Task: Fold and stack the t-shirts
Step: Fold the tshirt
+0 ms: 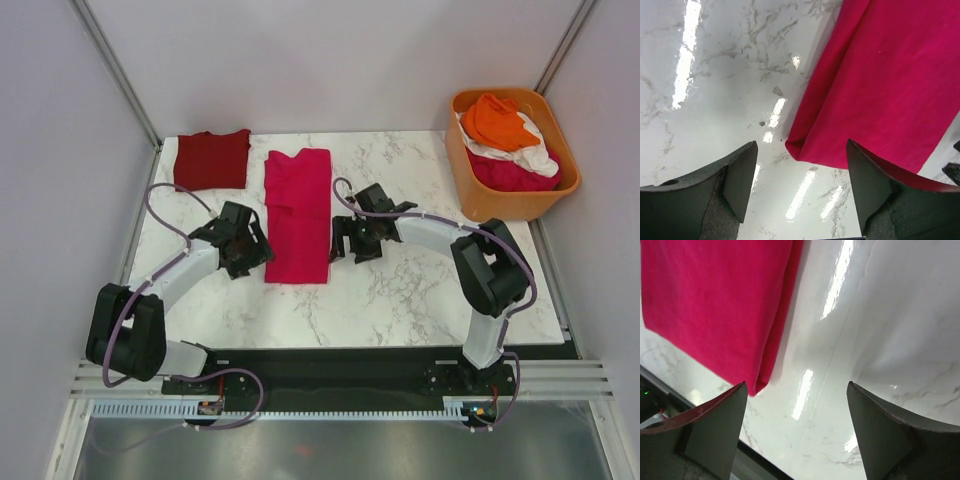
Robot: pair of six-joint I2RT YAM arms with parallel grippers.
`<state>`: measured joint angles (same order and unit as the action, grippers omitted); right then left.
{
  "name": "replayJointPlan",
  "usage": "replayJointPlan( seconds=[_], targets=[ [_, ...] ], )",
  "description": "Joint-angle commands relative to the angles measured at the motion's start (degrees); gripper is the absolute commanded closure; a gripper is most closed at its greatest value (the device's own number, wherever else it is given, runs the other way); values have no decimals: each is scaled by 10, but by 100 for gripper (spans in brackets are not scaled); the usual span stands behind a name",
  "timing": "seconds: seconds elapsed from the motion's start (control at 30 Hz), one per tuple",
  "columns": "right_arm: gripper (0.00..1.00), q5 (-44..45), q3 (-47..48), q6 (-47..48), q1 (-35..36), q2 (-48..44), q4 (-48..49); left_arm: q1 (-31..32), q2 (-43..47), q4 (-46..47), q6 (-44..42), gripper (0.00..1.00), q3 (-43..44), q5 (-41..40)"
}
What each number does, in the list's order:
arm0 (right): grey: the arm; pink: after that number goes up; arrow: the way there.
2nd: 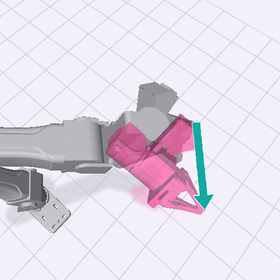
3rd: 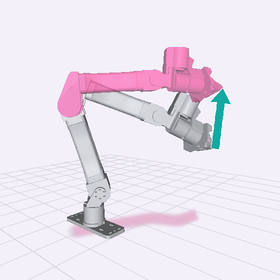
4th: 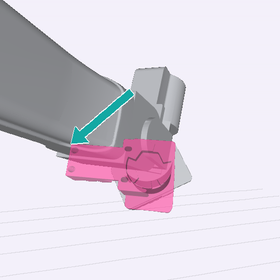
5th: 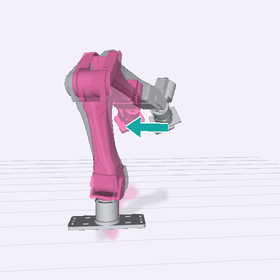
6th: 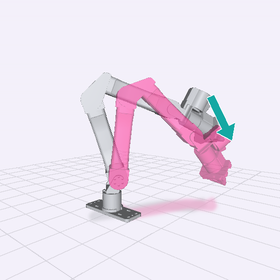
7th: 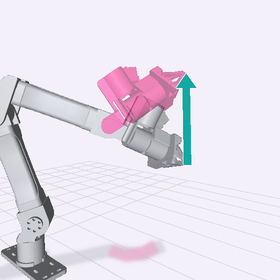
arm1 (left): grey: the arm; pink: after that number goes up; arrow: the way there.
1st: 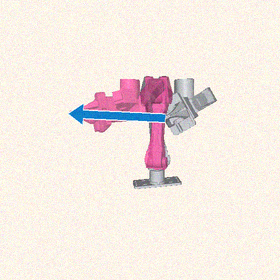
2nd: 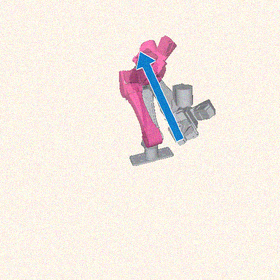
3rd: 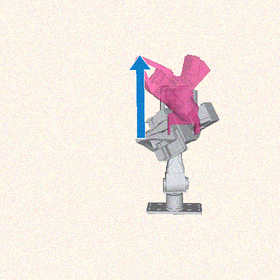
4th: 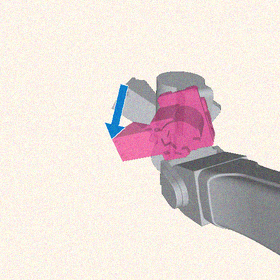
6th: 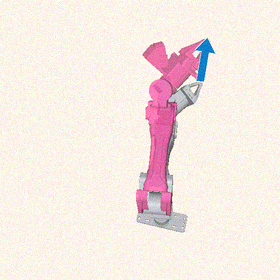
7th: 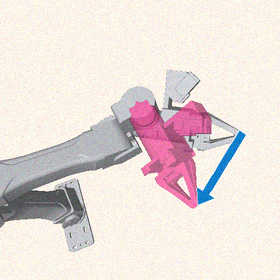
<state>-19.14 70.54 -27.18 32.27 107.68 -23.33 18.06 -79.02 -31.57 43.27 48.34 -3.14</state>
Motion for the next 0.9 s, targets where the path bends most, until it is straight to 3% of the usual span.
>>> replayJointPlan(
  seconds=[0.0, 0.37, 0.57, 0.7, 0.87],
  targets=[
    [11, -57, -67, -73, 5, -68, 113, 2, 13, 100, 29, 22, -38, 44],
    [11, -78, -126, -120, 36, -33, 191, 2, 12, 144, 52, 40, -100, 55],
    [14, -78, -128, -129, 42, -17, 199, 3, 22, 144, 52, 40, -131, 55],
    [19, -78, -140, -136, 45, -12, 204, 4, 28, 144, 52, 40, -153, 55],
    [39, -83, -168, -151, 53, 5, 226, 4, 29, 144, 52, 40, -167, 55]
  ],
)
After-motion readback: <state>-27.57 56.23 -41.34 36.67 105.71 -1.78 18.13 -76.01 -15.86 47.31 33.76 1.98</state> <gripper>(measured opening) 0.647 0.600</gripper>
